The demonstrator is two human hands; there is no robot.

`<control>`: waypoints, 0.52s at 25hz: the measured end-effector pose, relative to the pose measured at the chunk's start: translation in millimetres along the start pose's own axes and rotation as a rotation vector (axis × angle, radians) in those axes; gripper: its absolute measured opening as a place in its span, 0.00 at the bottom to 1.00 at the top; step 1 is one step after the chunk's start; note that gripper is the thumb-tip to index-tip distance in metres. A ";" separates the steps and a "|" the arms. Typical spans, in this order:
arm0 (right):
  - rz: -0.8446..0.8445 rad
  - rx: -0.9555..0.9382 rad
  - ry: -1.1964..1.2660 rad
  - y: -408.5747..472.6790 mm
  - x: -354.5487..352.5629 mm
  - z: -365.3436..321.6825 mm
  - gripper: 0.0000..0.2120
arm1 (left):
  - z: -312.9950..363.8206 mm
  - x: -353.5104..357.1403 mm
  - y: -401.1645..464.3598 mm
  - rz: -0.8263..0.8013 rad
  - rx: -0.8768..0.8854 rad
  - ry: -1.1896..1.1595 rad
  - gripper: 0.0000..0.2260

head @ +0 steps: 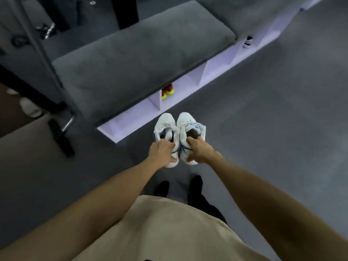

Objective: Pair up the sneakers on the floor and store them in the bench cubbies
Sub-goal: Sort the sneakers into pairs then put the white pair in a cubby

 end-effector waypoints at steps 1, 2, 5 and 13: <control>-0.039 -0.070 -0.038 12.2 -6.4 1.1 0.27 | -0.8 0.2 0.9 0.000 -0.077 -0.036 0.16; -0.080 -0.135 -0.075 23.5 -12.1 0.9 0.26 | -1.0 1.1 0.9 -0.001 -0.155 -0.074 0.16; -0.159 -0.287 -0.154 51.0 -23.3 -3.3 0.25 | -2.7 6.1 3.0 -0.001 -0.324 -0.157 0.17; -0.276 -0.464 -0.298 145.0 2.4 -23.3 0.26 | -48.2 46.2 49.5 0.019 -0.533 -0.308 0.16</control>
Point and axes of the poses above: each hand's wrist, its own y-axis towards the middle knuckle, its own x-axis out of the palm, z = x × y, the point moved 2 cm from there along y, towards the middle knuckle, and after that the axes turned 10 degrees about -x, right-handed, at the moved point
